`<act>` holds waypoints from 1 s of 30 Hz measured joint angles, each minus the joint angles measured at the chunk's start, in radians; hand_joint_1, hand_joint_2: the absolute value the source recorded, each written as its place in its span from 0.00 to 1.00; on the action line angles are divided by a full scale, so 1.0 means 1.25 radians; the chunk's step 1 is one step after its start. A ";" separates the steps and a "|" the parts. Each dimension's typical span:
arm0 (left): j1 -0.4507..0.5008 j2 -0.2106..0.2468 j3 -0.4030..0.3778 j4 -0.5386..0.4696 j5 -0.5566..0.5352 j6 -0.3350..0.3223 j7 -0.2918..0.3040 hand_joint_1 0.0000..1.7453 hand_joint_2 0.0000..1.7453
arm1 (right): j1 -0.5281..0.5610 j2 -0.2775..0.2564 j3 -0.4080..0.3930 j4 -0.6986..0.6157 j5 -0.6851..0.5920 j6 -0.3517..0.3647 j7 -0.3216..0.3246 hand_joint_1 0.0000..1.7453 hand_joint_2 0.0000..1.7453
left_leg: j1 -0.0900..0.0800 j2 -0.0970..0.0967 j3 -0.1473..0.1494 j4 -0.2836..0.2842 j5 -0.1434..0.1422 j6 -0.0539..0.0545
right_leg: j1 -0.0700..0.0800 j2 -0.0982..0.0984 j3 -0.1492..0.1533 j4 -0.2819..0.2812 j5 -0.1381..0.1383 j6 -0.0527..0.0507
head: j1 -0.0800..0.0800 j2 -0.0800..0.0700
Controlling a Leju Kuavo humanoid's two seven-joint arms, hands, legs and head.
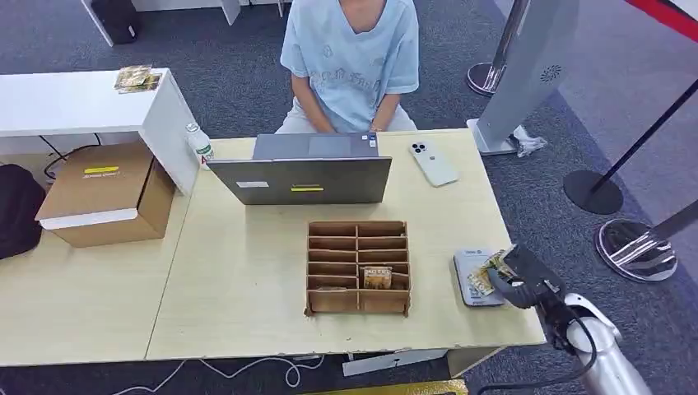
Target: Pass the card to the sensor for recognition and then transmit it.
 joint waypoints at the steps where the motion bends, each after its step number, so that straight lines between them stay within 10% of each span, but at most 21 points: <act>1: 0.000 0.000 0.000 0.000 0.000 0.000 0.000 0.00 0.00 | 0.000 0.002 0.002 0.002 0.005 0.000 0.000 1.00 1.00 | 0.000 0.000 0.000 0.000 0.000 0.000 | 0.000 0.000 0.000 0.000 0.000 0.000 | 0.000 0.000; 30: 0.000 0.000 -0.001 0.000 0.000 0.001 -0.004 0.00 0.00 | -0.008 0.016 0.020 0.021 0.095 -0.053 0.009 1.00 1.00 | 0.000 0.000 0.000 0.000 0.000 0.000 | 0.000 0.000 0.000 0.000 0.000 0.000 | 0.000 0.000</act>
